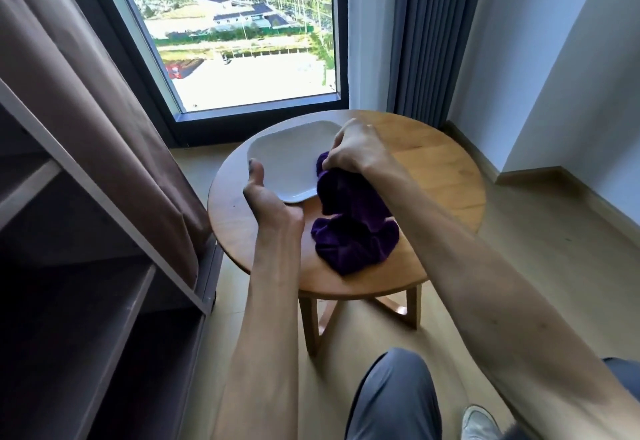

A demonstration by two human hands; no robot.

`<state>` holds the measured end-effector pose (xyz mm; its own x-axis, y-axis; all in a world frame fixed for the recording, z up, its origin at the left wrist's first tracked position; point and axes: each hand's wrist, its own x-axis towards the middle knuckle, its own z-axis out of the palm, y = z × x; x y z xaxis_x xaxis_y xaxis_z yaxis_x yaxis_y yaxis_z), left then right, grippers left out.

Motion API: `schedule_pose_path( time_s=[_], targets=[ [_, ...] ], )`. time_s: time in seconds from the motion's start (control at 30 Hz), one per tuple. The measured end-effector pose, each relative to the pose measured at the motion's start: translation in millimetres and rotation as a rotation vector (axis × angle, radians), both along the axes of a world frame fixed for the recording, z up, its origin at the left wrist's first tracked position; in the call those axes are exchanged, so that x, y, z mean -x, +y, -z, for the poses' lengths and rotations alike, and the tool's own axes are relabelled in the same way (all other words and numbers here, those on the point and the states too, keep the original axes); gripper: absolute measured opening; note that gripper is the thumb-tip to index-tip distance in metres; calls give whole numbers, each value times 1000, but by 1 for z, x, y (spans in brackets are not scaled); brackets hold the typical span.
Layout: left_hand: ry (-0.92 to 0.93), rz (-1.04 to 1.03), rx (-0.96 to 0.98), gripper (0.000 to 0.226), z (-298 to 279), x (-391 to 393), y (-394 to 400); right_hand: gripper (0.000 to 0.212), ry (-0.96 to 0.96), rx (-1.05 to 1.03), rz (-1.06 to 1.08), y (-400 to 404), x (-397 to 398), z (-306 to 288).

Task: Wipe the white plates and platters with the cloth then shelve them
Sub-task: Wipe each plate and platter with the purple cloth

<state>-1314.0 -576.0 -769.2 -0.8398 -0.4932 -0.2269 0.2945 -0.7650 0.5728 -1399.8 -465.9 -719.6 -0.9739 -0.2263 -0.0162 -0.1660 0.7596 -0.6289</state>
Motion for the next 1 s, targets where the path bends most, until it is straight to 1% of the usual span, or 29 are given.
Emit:
schedule_pose_path(
  time_s=[0.03,0.13,0.2,0.3,0.4,0.43,0.5,0.57,0.63,0.67,0.73,0.83,0.93,1.0],
  targets=[
    [3,-56,41,48,3,-4,-2,29,18,-38,31,5,3,1],
    [13,-73,215,37,1,-10,3,19,121,-67,114,11,9,3],
    [-4,-70,334,32,-6,-13,7,16,224,-1,145,5,10,2],
    [-13,-114,402,36,-13,-12,14,11,322,180,153,-11,7,-8],
    [-9,-222,556,43,-20,-6,19,16,336,376,80,-24,-1,-20],
    [-12,-228,588,46,-25,-4,21,18,345,434,35,-28,-6,-24],
    [7,-213,593,44,-33,-1,21,20,359,532,-75,-34,-18,-31],
    [39,-202,564,44,-38,0,19,18,369,579,-241,-41,-30,-40],
    [53,-206,488,53,-41,-1,10,12,336,536,-427,-43,-39,-50],
    [62,-188,430,59,-44,-2,4,10,289,489,-501,-41,-42,-54],
    [66,-127,355,66,-50,-3,-7,9,175,389,-583,-33,-45,-60],
    [53,-68,257,49,-50,-4,-15,8,81,233,-563,-26,-48,-63],
    [21,23,131,52,-43,-13,-5,9,71,2,-489,-27,-43,-58],
    [47,-21,136,48,-39,-16,-6,14,79,-63,-408,-25,-34,-51]
  ],
)
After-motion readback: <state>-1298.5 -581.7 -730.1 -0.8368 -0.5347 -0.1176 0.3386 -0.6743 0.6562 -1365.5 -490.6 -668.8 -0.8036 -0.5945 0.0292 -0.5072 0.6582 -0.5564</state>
